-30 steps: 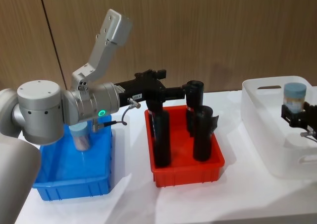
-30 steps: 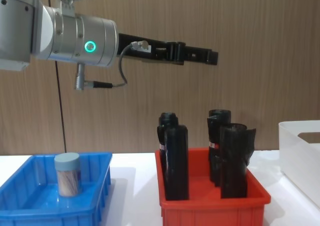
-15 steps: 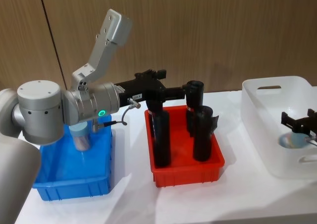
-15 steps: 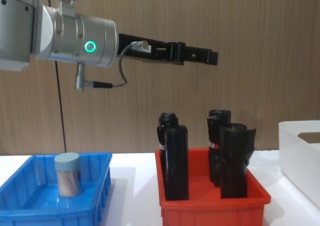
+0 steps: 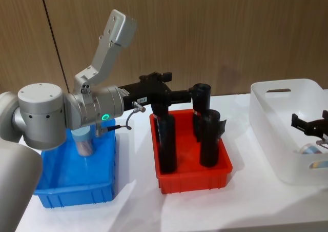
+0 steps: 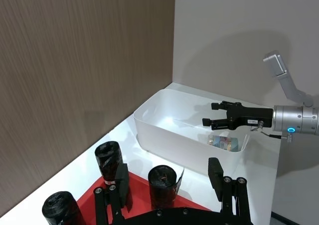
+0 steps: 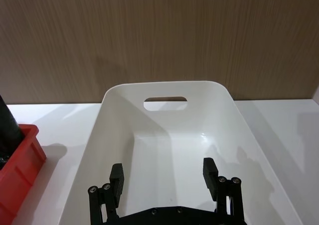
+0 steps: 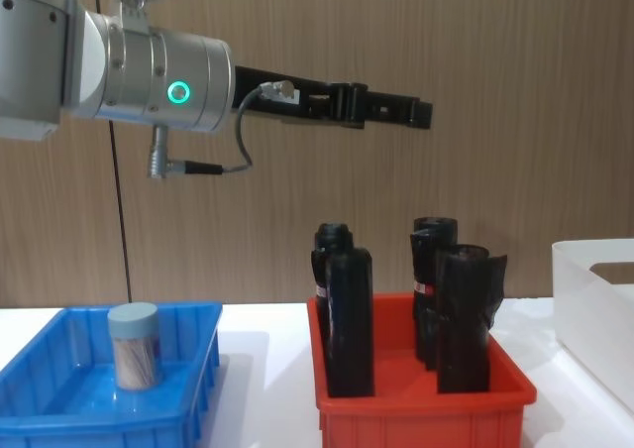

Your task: Pick the cotton swabs from the blue box and place them into the white box.

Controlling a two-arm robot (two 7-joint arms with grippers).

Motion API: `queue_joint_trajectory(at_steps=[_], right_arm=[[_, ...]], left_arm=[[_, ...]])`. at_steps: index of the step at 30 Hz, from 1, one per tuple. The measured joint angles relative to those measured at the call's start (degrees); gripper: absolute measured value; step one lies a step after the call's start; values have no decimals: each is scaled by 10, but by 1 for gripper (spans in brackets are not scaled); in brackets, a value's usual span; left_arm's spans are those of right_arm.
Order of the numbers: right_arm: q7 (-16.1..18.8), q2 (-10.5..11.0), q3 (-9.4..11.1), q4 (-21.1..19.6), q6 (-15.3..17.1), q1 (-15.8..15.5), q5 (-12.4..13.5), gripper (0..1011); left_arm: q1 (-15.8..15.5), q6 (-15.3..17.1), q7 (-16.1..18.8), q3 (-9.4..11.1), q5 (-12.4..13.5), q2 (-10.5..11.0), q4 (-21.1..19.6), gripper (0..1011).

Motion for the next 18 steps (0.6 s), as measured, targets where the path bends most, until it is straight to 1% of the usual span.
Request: queue_joint_trajectory(at_steps=[9, 18], right_arm=[[-2, 1, 2, -17, -19, -8, 2, 1002], [-14, 2, 5, -64, -48, -29, 0, 1002]], left_arm=[[0, 0, 0, 0, 0, 0, 0, 1004], [0, 0, 0, 0, 0, 0, 0, 1004]])
